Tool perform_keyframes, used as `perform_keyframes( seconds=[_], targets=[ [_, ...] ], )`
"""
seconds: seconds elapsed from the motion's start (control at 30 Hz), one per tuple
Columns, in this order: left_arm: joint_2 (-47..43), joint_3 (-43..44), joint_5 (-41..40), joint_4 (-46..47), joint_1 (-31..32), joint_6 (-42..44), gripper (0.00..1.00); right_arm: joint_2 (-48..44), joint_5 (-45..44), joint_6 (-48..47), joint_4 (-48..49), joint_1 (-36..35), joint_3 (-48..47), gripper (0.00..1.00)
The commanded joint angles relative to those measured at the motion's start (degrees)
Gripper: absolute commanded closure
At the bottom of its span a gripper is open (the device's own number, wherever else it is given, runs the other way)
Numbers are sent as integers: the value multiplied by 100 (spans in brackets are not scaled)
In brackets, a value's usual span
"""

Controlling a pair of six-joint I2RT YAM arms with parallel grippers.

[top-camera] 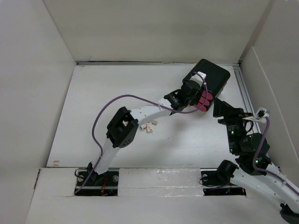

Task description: Organize the desk

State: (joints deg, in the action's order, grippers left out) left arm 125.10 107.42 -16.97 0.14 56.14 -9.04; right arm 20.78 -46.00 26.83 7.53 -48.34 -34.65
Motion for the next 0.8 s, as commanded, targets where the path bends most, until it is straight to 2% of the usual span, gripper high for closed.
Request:
perform_keyframes(
  seconds=[0.0, 0.43, 0.63, 0.77],
  targets=[
    [41, 464, -131, 3, -7, 174, 51, -100, 100, -11, 161, 17, 11, 35],
    [454, 1132, 80, -199, -59, 341, 53, 58, 223, -29, 214, 17, 2, 35],
    [524, 1185, 115, -155, -59, 403, 61, 93, 276, -55, 275, 17, 38, 35],
    [472, 1115, 124, -120, -59, 403, 74, 111, 285, -73, 284, 17, 20, 36]
  ],
)
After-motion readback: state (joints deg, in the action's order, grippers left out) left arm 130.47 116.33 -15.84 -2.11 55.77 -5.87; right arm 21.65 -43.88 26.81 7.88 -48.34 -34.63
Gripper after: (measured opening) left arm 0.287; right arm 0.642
